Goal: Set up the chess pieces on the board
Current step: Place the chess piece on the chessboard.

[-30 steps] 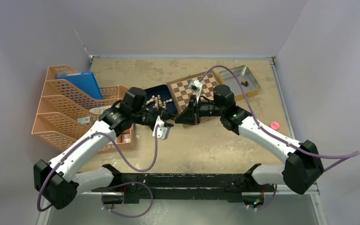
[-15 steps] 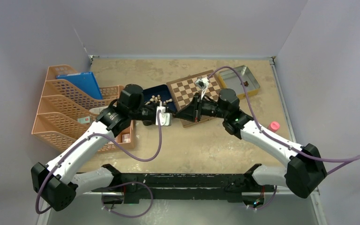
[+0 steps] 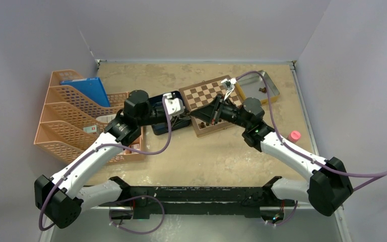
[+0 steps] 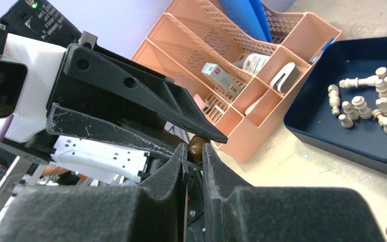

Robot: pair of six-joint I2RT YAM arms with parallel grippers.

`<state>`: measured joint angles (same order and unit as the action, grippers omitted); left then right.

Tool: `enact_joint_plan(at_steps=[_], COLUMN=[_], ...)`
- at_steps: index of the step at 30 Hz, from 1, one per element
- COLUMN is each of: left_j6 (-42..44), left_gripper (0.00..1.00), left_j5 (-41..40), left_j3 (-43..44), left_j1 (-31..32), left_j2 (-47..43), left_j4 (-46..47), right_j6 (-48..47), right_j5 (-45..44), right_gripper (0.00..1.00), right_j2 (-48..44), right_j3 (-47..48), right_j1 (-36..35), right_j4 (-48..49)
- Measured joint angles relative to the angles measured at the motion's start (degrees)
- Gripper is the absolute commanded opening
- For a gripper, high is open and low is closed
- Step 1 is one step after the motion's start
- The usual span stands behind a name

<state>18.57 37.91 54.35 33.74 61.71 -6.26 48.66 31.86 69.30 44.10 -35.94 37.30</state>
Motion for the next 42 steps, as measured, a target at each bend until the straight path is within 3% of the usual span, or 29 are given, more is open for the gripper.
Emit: enact_joint_plan(at_steps=[4,8,10,11,17,25,33,42], left_j6=[-3.7,-6.4,-7.3,-7.5,-9.3,-12.0,-23.6,-26.5], left_gripper=[0.00,0.28,0.49,0.51,0.56,0.65,0.70,0.74], left_j5=[-1.3,-2.7,-3.3,-3.4,-4.9,-11.0,-25.4,-27.0], left_j3=[-0.3,-0.4,-0.9,-1.0,-3.1,-3.4,-3.6,-6.5], left_j1=[0.0,0.0,0.0,0.2,0.8,0.8,0.9,0.8], left_j2=[0.4,1.0,1.2,1.2,-0.5,-7.3,-13.5,-17.5], left_j4=[2.2,3.2,3.7,3.9,2.5,-7.2,-15.6,-19.6], right_j6=[0.2,-0.6,-1.6,-2.1,-6.8,-14.3,-21.2,-24.9], right_j5=[-2.0,-3.5,-4.1,-4.4,-10.9,-24.3,-38.1,-44.9], right_gripper=[0.12,0.11,0.11,0.11,0.10,0.10,0.10,0.11], right_j2=[-0.1,-0.1,-0.1,-0.1,-0.1,0.7,8.6,19.3], right_j3=[0.0,0.0,0.1,0.2,2.0,8.2,15.7,21.2], right_j1=[0.0,0.0,-0.1,-0.3,-1.3,-1.3,-1.3,-1.3], right_j4=[0.3,-0.1,-1.2,-2.2,-9.7,-20.0,-29.8,-38.8])
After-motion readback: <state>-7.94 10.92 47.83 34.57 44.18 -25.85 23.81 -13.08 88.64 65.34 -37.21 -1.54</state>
